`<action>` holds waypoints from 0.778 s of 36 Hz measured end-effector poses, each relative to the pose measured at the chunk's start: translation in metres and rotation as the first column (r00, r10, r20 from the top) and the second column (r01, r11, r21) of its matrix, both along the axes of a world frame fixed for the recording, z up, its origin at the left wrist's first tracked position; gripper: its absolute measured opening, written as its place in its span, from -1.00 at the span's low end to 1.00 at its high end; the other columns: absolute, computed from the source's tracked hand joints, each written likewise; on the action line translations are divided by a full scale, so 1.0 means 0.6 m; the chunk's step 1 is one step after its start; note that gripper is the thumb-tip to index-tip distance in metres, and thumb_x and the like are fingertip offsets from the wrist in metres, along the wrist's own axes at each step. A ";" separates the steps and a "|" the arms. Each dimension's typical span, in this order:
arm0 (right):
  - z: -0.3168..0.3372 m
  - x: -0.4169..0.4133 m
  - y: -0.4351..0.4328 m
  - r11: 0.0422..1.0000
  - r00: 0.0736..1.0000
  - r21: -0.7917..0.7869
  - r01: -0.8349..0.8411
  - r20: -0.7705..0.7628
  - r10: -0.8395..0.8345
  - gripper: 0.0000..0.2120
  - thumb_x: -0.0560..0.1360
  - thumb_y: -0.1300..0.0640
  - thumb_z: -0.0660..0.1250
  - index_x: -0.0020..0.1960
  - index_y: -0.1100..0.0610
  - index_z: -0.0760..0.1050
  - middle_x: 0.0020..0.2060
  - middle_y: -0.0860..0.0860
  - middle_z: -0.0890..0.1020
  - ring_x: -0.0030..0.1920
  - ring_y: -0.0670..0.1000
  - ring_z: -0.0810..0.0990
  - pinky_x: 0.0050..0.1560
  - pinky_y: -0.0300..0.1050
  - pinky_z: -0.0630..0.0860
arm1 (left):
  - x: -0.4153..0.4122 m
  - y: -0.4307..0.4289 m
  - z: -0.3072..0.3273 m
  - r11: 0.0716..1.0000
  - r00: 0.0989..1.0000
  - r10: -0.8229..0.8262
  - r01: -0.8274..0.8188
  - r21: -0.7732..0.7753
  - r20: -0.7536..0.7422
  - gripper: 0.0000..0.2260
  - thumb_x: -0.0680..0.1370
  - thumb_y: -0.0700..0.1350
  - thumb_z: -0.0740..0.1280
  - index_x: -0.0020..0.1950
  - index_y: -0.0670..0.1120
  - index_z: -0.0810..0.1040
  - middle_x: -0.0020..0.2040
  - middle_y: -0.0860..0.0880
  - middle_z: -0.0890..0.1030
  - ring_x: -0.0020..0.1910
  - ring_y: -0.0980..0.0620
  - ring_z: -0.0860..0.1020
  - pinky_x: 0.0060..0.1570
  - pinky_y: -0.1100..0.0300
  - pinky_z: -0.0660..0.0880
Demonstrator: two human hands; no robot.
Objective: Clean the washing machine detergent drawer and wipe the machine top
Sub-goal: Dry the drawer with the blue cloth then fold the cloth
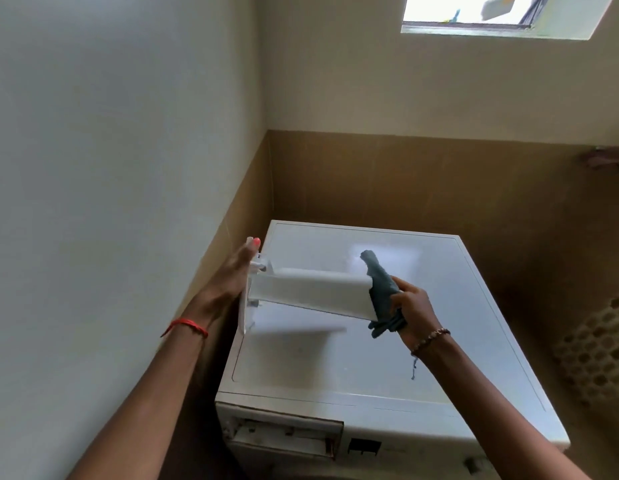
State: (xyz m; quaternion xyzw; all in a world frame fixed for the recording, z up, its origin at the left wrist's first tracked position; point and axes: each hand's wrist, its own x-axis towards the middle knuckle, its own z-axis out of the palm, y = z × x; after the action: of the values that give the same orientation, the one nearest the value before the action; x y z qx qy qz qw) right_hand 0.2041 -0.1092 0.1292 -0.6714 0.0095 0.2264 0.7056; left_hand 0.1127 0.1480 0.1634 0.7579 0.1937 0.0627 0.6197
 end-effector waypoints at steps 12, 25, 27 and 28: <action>-0.089 -0.079 -0.023 0.993 0.984 0.082 0.084 -0.165 -0.069 -0.34 0.11 0.40 0.12 0.20 0.19 0.46 -0.11 0.23 0.56 -0.55 0.22 0.54 -0.64 -0.28 0.35 | -0.095 -0.006 -0.108 0.986 0.982 -0.146 0.154 -0.061 0.120 -0.32 0.32 0.05 0.44 0.39 0.15 0.23 0.35 -0.01 0.45 0.28 0.05 0.49 0.06 0.29 0.50; -0.103 -0.113 -0.038 0.991 0.959 0.077 0.111 -0.270 -0.086 -0.50 0.40 0.55 -0.09 0.19 0.30 0.42 -0.21 0.28 0.55 -0.37 0.25 0.51 -0.54 -0.08 0.52 | -0.141 0.015 -0.157 0.963 0.977 -0.186 0.202 -0.179 0.100 -0.28 0.33 -0.53 0.40 0.33 0.04 0.33 0.30 0.08 0.51 0.30 0.05 0.47 0.09 0.28 0.50; -0.080 -0.108 -0.033 0.980 0.953 0.113 0.165 -0.272 -0.129 -0.51 0.43 0.54 -0.10 0.24 0.32 0.38 -0.19 0.23 0.51 -0.35 0.20 0.47 -0.63 -0.23 0.44 | -0.140 0.024 -0.151 0.950 0.966 -0.248 0.258 -0.176 0.076 -0.22 0.30 -0.33 0.51 0.38 0.12 0.27 0.40 0.10 0.38 0.37 0.10 0.39 0.22 0.22 0.45; -0.072 -0.105 -0.030 0.979 0.961 0.101 0.177 -0.231 -0.150 -0.50 0.43 0.54 -0.09 0.27 0.33 0.38 -0.19 0.23 0.51 -0.36 0.18 0.47 -0.64 -0.25 0.43 | -0.137 0.029 -0.147 0.942 0.959 -0.278 0.283 -0.178 0.053 -0.17 0.26 -0.18 0.56 0.40 0.17 0.23 0.42 0.13 0.33 0.39 0.15 0.35 0.29 0.18 0.40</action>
State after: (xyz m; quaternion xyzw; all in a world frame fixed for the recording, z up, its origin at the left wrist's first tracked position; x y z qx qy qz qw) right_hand 0.1412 -0.1270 0.0862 -0.5951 0.1299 0.2412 0.7555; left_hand 0.0306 0.1653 0.0752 0.7162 0.0805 -0.0340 0.6924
